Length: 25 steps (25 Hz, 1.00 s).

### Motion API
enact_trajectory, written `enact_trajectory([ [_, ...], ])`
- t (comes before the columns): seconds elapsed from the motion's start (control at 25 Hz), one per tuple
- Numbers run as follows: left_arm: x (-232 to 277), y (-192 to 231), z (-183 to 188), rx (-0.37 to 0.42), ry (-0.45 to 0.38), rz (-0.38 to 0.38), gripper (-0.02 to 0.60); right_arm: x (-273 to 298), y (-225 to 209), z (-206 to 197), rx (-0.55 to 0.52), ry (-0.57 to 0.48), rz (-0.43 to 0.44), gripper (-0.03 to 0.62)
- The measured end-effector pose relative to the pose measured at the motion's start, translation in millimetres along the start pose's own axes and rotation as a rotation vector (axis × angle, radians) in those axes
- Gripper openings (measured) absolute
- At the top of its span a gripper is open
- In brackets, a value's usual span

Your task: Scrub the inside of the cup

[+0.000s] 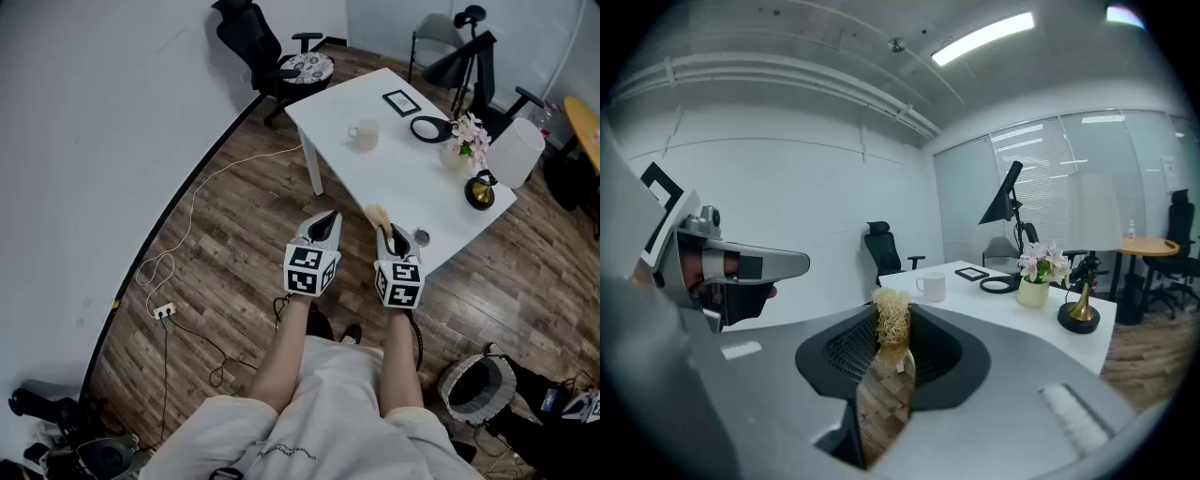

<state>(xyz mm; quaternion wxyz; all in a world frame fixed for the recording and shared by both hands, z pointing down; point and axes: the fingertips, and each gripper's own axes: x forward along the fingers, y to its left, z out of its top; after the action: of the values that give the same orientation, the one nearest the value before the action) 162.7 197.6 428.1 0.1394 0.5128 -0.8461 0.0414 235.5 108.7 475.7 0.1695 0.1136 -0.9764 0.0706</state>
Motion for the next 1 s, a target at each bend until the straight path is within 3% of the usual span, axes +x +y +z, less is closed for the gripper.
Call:
enact_trajectory([
  [0.28,4,11,0,-0.042,-0.014,0.001,0.001,8,-3,-1,0.039,0.002,0.006,0.108],
  [0.6,2,27,-6,-0.094,-0.043,0.025,0.001,20,7,-10,0.107,0.004,0.075,0.115],
  [0.84,21,39,5,-0.146,-0.071,-0.032,0.001,44,-3,4,0.176,-0.015,0.083,0.115],
  [1.0,44,50,6,-0.090,-0.028,-0.088,0.001,62,-8,3,0.192,0.005,0.066,0.117],
])
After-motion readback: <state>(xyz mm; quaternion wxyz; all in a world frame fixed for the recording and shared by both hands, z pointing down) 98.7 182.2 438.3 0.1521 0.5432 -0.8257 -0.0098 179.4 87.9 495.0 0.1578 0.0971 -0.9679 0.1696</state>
